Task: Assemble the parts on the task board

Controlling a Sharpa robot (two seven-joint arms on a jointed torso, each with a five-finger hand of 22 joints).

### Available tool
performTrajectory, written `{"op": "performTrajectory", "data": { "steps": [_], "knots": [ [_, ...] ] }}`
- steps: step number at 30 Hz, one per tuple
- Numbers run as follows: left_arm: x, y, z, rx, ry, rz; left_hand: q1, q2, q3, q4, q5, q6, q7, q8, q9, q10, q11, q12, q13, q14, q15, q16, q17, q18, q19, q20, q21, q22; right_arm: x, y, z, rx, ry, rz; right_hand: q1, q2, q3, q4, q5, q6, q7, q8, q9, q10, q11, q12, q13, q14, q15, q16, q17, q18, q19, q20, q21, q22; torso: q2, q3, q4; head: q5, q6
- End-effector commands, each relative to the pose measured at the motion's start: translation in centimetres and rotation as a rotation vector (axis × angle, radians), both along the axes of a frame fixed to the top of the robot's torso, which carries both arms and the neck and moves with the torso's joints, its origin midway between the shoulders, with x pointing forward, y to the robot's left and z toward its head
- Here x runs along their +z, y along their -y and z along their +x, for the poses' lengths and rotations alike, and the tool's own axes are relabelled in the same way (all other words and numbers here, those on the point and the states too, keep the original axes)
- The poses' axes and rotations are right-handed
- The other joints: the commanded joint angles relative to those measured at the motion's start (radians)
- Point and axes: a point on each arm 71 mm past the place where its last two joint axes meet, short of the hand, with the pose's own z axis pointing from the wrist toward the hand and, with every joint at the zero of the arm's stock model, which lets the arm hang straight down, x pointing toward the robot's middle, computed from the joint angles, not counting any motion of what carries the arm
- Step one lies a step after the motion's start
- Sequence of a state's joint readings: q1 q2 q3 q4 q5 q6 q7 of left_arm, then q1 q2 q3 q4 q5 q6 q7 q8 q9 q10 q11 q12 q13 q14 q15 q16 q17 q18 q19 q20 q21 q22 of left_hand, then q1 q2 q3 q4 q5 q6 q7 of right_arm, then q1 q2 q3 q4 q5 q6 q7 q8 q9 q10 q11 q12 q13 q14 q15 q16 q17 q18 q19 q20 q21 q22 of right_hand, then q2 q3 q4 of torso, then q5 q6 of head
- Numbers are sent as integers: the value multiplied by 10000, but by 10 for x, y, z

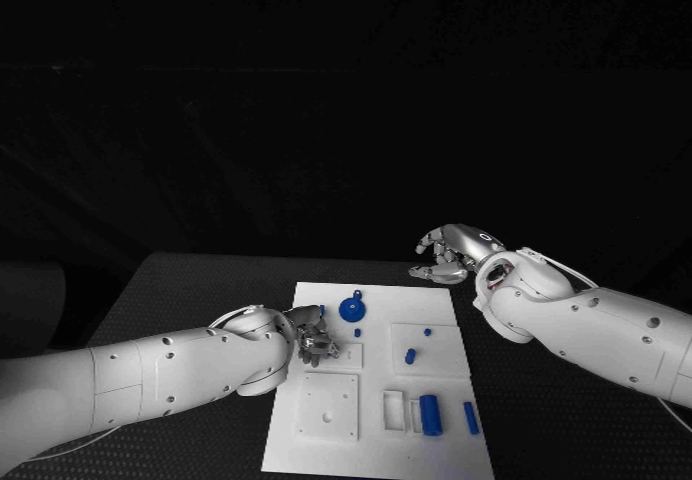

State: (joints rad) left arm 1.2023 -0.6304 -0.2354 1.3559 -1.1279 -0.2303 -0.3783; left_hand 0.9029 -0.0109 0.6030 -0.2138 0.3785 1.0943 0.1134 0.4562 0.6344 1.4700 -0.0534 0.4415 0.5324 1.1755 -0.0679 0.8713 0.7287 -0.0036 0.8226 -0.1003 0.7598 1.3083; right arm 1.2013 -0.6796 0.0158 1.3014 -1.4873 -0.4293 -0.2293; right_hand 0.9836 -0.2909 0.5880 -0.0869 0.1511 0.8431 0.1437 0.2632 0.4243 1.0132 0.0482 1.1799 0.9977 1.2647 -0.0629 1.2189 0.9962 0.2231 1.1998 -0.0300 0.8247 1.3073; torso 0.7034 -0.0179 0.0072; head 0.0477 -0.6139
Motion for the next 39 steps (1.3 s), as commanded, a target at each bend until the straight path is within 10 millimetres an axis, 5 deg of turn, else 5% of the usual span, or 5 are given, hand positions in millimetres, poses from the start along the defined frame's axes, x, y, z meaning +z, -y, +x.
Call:
{"op": "performTrajectory", "data": {
  "steps": [1, 18, 27, 39],
  "knots": [
    [-7, 1, -4, -102, -377, 168, -14, 69, 15, -21, -32, 1057, -1029, 34, 14, -124, -171, 33, 9, -21, -21, 31, -18, 37, -53, -670, -41, 179, -1, -1, 0, 80, -72, -74, 75, 9, 12, 72, 35, -96, 146, 45, 9, -57, -42, 43, -17, -4, -38, -22, -10, 386, 16, -58, -40, 158, 6, 2, -6, 4, -3],
    [-12, 0, -9, 205, -1983, -467, -50, 206, 45, -87, 26, 1033, -1026, 32, 41, -162, -160, 55, 28, -54, -10, 52, -56, 37, -96, -663, -37, 172, -1, -2, 0, 82, -104, -97, 102, 14, 14, 76, 36, -97, 146, 45, 7, -60, -42, 50, -27, -5, -39, -23, -10, 387, 17, -60, -43, 159, 3, 7, -9, 2, -4],
    [0, 3, -2, 74, -2341, -451, -420, 596, 21, -368, 197, 984, -1023, 73, 233, -227, -157, 147, 126, -116, 13, 137, -131, 37, -173, -634, -7, 167, -2, -4, 1, 103, -133, -109, 165, 23, 30, 67, 21, -102, 146, 44, 4, -64, -42, 60, -42, -5, -39, -24, -10, 386, 18, -64, -49, 160, 0, 15, -16, 37, -2],
    [12, 9, 7, -210, -1771, 21, -688, 762, 135, -634, 350, 1003, -1049, 112, 407, -220, -184, 251, 222, -93, 2, 256, -173, 47, -156, -647, 49, 166, -2, -5, 2, 131, -165, -123, 253, 38, 57, 61, -17, -103, 147, 45, 1, -67, -42, 78, -63, -2, -38, -24, -10, 387, 27, -66, -52, 163, 9, 14, -12, 58, 11]
  ]
}}
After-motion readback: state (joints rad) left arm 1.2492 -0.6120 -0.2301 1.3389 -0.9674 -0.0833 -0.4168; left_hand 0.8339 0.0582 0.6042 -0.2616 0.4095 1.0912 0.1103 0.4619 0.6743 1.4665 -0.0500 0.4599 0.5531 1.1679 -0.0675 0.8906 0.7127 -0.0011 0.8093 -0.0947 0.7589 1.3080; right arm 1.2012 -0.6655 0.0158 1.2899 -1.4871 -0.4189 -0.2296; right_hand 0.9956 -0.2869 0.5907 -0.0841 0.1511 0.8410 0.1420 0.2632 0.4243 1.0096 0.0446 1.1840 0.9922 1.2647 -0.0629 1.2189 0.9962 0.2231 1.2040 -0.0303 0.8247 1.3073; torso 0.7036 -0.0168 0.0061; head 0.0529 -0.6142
